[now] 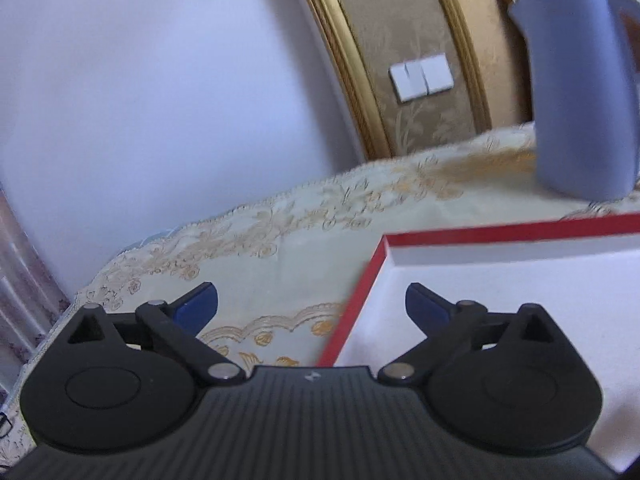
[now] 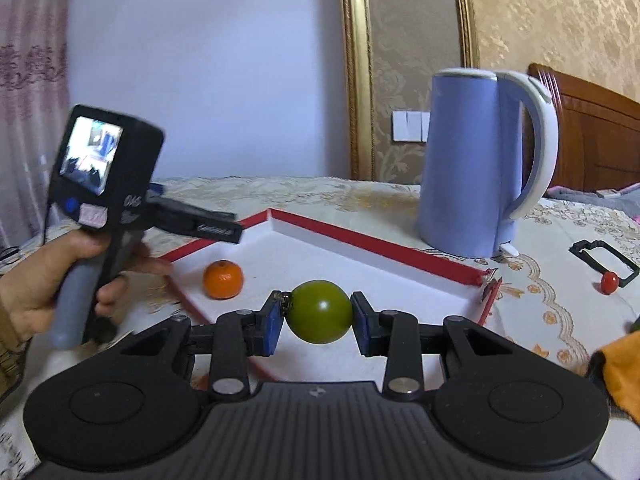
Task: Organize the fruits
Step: 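Carry the green tomato into the red tray and open the right tool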
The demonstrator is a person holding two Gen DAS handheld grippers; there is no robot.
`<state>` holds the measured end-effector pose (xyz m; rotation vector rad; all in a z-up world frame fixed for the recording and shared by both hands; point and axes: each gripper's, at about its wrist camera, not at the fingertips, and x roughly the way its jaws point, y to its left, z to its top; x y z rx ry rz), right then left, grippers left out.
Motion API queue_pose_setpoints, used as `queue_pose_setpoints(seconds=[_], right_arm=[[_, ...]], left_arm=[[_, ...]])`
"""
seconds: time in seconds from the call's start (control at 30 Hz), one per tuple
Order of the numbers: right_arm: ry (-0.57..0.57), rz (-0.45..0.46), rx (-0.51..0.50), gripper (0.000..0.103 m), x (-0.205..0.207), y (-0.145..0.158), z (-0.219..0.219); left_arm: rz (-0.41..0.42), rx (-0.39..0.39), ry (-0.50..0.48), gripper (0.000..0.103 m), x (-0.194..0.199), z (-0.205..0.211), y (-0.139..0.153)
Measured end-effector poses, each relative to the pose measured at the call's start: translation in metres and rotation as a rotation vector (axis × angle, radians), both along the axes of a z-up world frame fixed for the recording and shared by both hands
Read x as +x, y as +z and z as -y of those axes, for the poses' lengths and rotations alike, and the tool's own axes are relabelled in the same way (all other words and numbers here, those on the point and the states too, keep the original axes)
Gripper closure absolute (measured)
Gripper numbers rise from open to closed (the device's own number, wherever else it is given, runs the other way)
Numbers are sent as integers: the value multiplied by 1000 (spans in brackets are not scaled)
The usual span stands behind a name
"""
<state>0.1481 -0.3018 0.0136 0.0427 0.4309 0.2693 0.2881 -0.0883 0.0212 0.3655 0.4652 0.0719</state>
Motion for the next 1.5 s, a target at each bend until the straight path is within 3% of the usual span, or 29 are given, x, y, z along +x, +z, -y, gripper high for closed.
queue_pose_setpoints(seconds=[0.17, 0.37, 0.57, 0.67, 0.77, 0.87, 1.0, 1.07, 1.13, 1.2, 1.3, 1.5], right_arm=[[-42, -36, 19, 68, 26, -5, 2], [-64, -61, 15, 68, 38, -11, 1], [-58, -81, 10, 68, 42, -16, 1], [-58, -86, 3, 68, 44, -16, 0], [-65, -94, -11, 68, 48, -16, -3], [-85, -96, -27, 67, 56, -16, -5], [-129, -93, -28, 65, 65, -20, -1], [-137, -105, -12, 63, 65, -25, 3], [-141, -108, -8, 44, 64, -28, 4], [-160, -95, -30, 35, 60, -29, 2], [-176, -42, -82, 35, 47, -20, -4], [-161, 76, -14, 34, -29, 6, -12]], left_arm=[[-47, 71, 15, 3, 19, 2, -17], [-46, 152, 21, 2, 16, 7, -25], [-64, 305, -73, 0, -8, 23, -35], [-4, 344, -84, 0, -19, 27, -32], [36, 251, -45, 0, -23, 20, -10], [65, 86, 0, 0, -34, -2, 22], [106, -86, 33, 0, -74, -41, 58], [115, -122, 24, 0, -101, -57, 64], [129, -146, 39, 0, -128, -71, 66], [133, -164, 28, 0, -156, -84, 62], [112, -213, 17, 0, -187, -100, 48], [35, -276, 44, 0, -201, -113, 4]])
